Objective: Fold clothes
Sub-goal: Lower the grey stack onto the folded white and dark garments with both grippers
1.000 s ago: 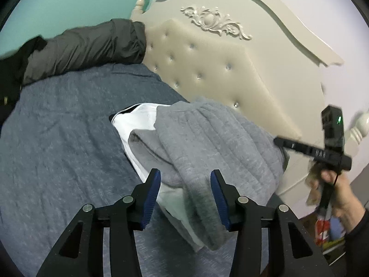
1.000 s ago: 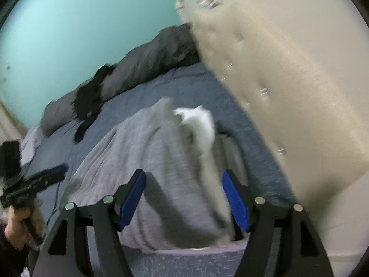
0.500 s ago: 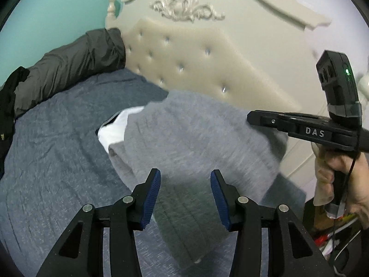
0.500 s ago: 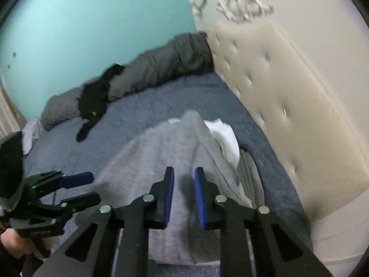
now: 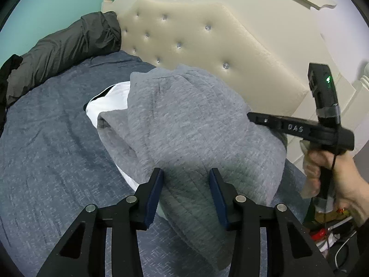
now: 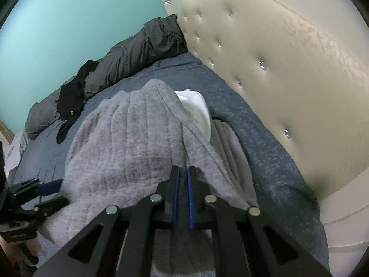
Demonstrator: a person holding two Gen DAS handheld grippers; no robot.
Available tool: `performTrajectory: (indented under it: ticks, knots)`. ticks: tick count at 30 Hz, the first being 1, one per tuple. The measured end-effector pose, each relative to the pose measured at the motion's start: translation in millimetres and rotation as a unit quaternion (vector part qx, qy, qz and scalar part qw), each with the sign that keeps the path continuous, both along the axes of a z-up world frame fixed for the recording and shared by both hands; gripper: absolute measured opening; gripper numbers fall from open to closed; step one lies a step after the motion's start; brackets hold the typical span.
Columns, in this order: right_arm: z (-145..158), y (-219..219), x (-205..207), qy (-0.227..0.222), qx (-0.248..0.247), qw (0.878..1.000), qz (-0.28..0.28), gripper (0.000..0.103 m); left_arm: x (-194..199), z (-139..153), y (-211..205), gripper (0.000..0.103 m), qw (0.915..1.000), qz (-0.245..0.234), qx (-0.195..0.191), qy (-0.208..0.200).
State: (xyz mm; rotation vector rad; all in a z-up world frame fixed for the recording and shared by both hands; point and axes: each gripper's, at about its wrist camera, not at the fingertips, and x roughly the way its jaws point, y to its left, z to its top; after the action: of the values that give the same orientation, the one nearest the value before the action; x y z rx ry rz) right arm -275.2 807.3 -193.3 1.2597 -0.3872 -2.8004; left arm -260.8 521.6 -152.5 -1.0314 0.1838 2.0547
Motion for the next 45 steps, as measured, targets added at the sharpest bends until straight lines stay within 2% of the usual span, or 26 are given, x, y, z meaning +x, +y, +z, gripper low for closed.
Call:
performTrajectory:
  ticks: [4,6,9,12,14,17,20,23,31,35,39,45]
  knots:
    - [-1.8,-4.1,2.7,0.001,0.010,1.000,-0.002,0.004,1.0,-0.8,1.3,0.045,1.0000,0.002,-0.008,-0.001]
    - [0.6,-3.2,5.5,0.001,-0.002,1.000,-0.007,0.004,2.3,0.8,0.5,0.045,0.9999,0.005,-0.011,-0.001]
    - [22.1,-5.6,17.7,0.037,-0.006,0.999,-0.002,0.004,3.2,7.3,-3.0,0.044,0.9998,0.013,-0.011,0.006]
    - [47.5,-4.0,38.1,0.080,-0.005,0.997,-0.021,0.005,6.8,15.5,-5.9,0.043,0.9997,0.015,-0.010,0.016]
    - [55.7,-4.4,46.1,0.093,-0.002,0.995,-0.020,0.005,10.3,20.9,-8.7,0.042,0.9996,0.019,-0.003,0.021]
    - [51.0,-12.8,48.2,0.073,0.028,0.997,0.001,0.005,16.9,27.2,-11.9,0.043,0.9993,0.023,0.007,0.028]
    - [35.3,-18.5,46.6,0.048,0.057,0.997,0.003,0.005,24.6,24.8,-6.6,0.043,0.9991,0.016,-0.004,0.039]
    - [23.2,-12.0,44.3,0.040,0.045,0.998,-0.015,0.005,22.6,14.0,-3.4,0.043,0.9993,0.016,-0.014,0.029]
    - [-5.2,-5.8,40.3,0.032,0.058,0.997,-0.042,0.004,28.4,0.4,2.2,0.042,0.9995,0.015,-0.007,0.027]
    - [-14.9,0.9,43.1,0.034,0.036,0.997,-0.054,0.004,31.1,-4.8,3.2,0.042,0.9995,0.015,-0.005,0.026]
    - [-2.5,4.7,40.8,0.023,0.024,0.998,-0.046,0.004,31.8,0.7,0.6,0.042,0.9992,0.024,-0.008,0.030]
    - [32.1,3.0,53.9,0.051,0.013,0.997,-0.061,0.004,32.6,21.2,-10.7,0.042,0.9987,0.045,0.001,0.021]
